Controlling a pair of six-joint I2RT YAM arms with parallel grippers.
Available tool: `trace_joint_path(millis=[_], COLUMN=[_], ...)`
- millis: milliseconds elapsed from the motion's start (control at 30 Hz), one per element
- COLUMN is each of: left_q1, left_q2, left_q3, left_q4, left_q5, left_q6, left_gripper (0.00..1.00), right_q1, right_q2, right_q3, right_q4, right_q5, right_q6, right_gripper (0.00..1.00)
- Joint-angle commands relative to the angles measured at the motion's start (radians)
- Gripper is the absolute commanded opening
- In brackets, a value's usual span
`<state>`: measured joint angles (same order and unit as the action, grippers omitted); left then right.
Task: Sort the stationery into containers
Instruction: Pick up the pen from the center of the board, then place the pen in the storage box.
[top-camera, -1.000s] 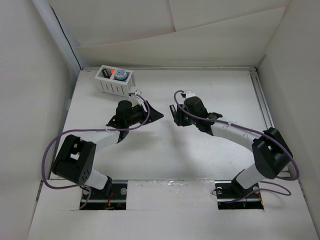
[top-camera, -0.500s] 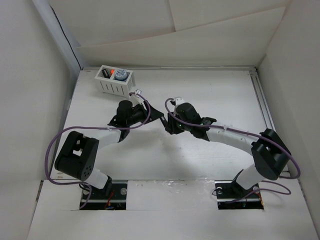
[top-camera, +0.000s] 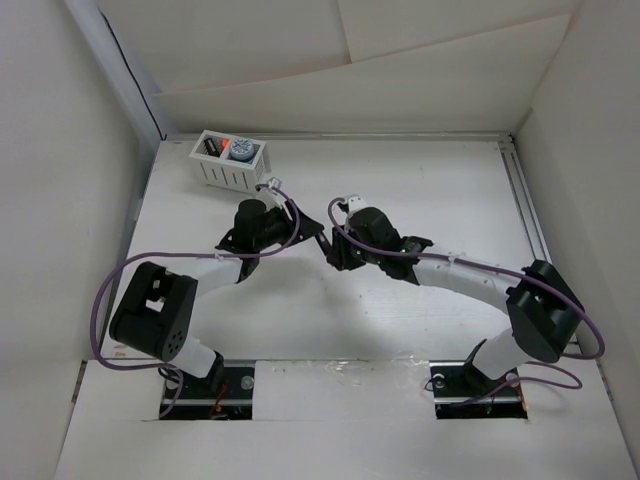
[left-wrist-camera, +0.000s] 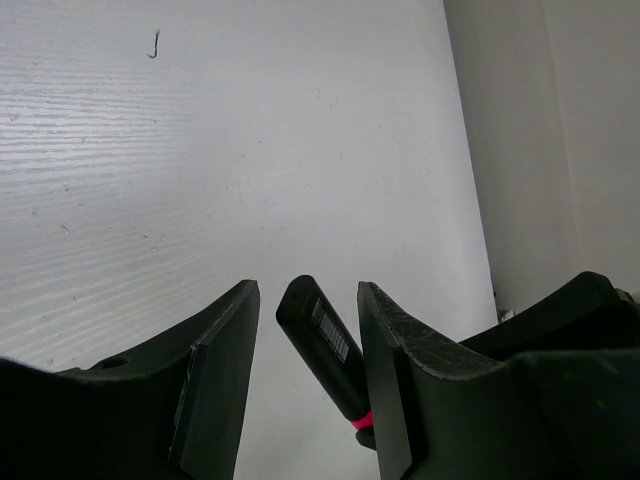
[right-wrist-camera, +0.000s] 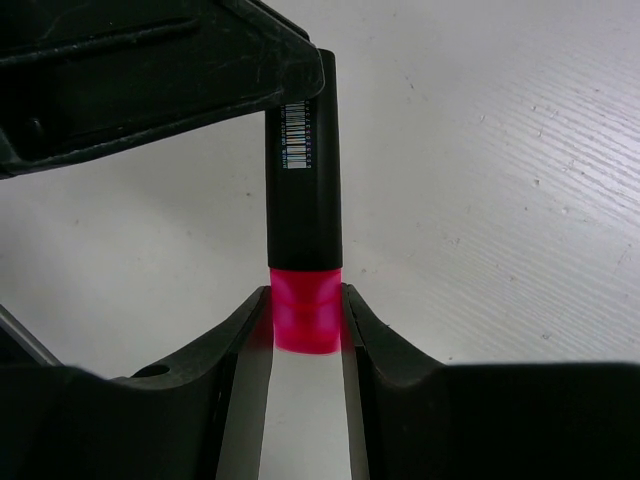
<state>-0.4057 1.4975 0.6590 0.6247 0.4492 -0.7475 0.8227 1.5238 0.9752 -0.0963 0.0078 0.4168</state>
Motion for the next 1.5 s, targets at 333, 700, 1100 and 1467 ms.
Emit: trace_joint_path(millis=[333,700,1100,1467], left_q1=[-0.024,-0.024,0.024,0.185], left_q2=[0.032,-0.016,-0.037,-0.075], left_q3=[0.039,0.03,0.05,0.177], left_q4=[0.082,0.072,0.03,-0.048], left_q5=[0.039,0.008,-0.052,-0.165], left_q6=[-0.026,-0.035,-0.036,-0.073], left_gripper=[0.16,0.0,0.0,0.0], right_q1=[0.027,0.027,0.027,-0.028], right_q2=[-0.039,-0.039,-0.212,-0.292], right_q3=[0.045,0.045,-0.009,-0.125], right_q4=[0.127,0.136,0.093,0.084], right_q5=[-0.031,-0.022,0.036,0.124], right_q6=[0.019,0.028,-0.01,-0.019], right_gripper=[0.08,0.54,0.82,0.81])
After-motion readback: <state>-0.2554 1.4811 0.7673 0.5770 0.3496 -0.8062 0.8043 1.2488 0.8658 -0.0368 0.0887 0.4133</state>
